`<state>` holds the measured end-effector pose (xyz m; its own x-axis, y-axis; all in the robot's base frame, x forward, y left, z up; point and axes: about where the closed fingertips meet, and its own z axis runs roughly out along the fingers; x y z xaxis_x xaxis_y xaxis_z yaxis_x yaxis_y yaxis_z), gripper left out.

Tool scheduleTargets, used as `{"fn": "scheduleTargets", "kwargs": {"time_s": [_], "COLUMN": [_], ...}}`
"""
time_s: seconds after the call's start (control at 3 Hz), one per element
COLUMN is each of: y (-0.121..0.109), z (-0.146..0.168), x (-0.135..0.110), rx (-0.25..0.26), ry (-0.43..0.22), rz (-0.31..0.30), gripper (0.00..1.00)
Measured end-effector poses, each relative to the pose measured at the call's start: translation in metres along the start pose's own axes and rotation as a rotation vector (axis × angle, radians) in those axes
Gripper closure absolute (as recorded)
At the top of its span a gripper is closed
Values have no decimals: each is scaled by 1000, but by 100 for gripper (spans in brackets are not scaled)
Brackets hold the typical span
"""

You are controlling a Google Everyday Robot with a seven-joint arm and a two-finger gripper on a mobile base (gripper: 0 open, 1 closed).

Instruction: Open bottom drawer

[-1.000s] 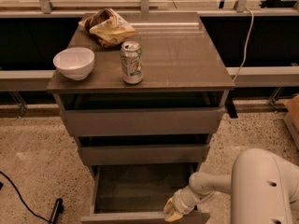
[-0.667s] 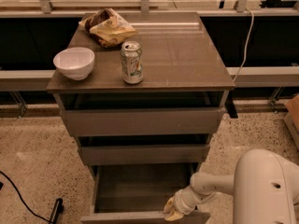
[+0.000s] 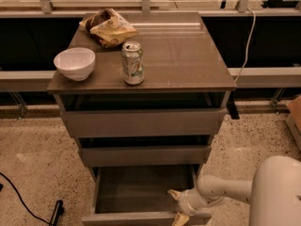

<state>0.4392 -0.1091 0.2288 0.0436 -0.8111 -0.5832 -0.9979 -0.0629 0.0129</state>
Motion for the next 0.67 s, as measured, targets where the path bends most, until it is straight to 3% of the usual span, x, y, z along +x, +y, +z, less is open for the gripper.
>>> {"fn": "scheduleTargets", "kwargs": {"time_s": [0.67], "y": [1], "z": [0], "x": [0], "rx": [1], "ry": [0], "rz": [0], "gripper": [0]}}
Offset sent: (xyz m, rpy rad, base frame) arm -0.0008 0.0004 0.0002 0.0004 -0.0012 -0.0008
